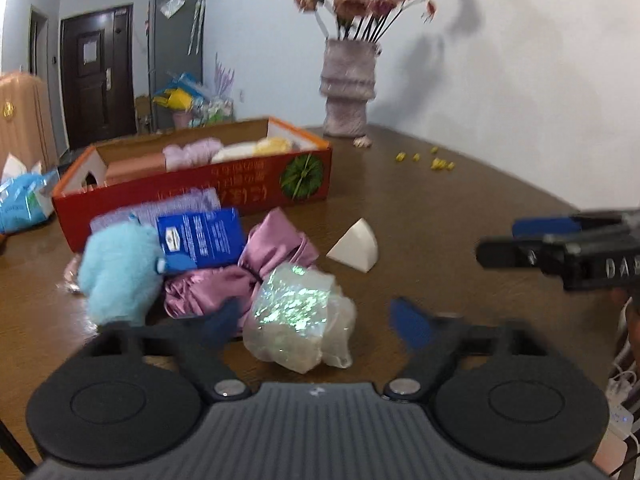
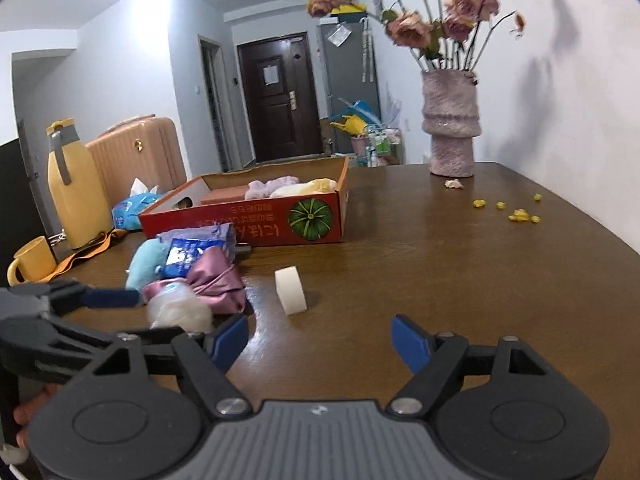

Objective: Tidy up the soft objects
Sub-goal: 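Grasp the iridescent plastic bag with the left gripper while the right grasps the white wedge sponge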

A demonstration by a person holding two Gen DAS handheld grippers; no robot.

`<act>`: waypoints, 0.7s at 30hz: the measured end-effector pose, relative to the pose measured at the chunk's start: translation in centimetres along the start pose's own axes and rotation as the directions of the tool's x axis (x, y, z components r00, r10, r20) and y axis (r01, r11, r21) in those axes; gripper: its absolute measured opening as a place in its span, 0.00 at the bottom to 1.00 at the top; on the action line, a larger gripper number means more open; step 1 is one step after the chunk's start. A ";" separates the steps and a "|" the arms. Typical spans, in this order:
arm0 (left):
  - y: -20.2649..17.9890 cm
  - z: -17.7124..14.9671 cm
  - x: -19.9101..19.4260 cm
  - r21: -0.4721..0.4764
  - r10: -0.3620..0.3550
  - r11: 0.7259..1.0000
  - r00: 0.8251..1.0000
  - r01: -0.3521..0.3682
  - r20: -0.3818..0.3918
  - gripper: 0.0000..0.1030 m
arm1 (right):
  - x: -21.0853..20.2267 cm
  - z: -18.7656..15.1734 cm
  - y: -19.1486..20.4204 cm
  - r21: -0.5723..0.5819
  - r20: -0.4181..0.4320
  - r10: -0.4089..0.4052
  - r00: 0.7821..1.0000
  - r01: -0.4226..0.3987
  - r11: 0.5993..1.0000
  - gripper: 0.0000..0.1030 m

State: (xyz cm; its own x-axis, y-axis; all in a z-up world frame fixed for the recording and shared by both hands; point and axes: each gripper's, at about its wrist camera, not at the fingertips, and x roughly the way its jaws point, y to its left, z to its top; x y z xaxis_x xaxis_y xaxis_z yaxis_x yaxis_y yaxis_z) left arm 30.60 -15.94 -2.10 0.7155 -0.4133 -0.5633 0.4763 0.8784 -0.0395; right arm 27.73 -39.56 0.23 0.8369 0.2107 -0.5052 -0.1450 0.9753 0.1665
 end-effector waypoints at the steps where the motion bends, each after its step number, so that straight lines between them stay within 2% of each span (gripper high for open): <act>1: 0.4 0.0 0.5 -0.013 -0.009 1.000 1.000 0.009 -0.021 0.43 | 1.0 0.4 0.0 0.002 -0.007 0.012 1.000 -0.012 1.000 0.72; 4: 1.5 0.0 -0.2 -0.020 -0.046 0.999 0.999 0.046 -0.010 0.38 | 5.3 2.0 0.5 -0.002 -0.037 0.049 0.998 -0.049 0.999 0.63; 6: 2.1 0.0 -1.3 -0.025 -0.048 0.999 0.999 0.048 0.007 0.38 | 8.2 2.5 1.1 -0.016 -0.053 0.032 0.998 -0.033 0.999 0.63; 8: 2.8 -0.1 -2.5 -0.034 -0.038 0.999 0.999 0.039 0.020 0.37 | 10.7 2.7 1.8 -0.026 -0.097 -0.006 0.995 0.004 1.000 0.50; 9: 3.1 -0.1 -3.2 -0.041 -0.030 0.999 0.999 0.031 0.024 0.37 | 11.4 2.6 2.0 -0.021 -0.111 0.010 0.994 -0.013 1.000 0.31; 10: 3.6 -0.1 -3.9 -0.052 -0.023 0.998 0.999 0.025 0.030 0.37 | 11.4 2.5 2.1 0.002 -0.113 0.042 0.993 -0.042 0.999 0.18; 16: 6.0 -0.5 -8.0 -0.101 0.019 0.995 0.998 -0.012 0.067 0.37 | 6.2 0.1 3.8 0.041 -0.066 0.073 0.995 -0.070 0.997 0.18; 21: 6.0 -1.4 -11.0 -0.117 -0.006 0.993 0.995 0.017 0.100 0.37 | -0.4 -1.9 4.6 0.084 -0.043 0.109 0.993 -0.105 0.991 0.18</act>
State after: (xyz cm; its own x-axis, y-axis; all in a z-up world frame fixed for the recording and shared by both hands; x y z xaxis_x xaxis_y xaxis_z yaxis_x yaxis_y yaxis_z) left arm 24.88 -5.80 2.66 0.7603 -0.4403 -0.4775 0.4259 0.8930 -0.1453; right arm 25.76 -35.08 -0.38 0.7925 0.3182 -0.5203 -0.1872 0.9388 0.2891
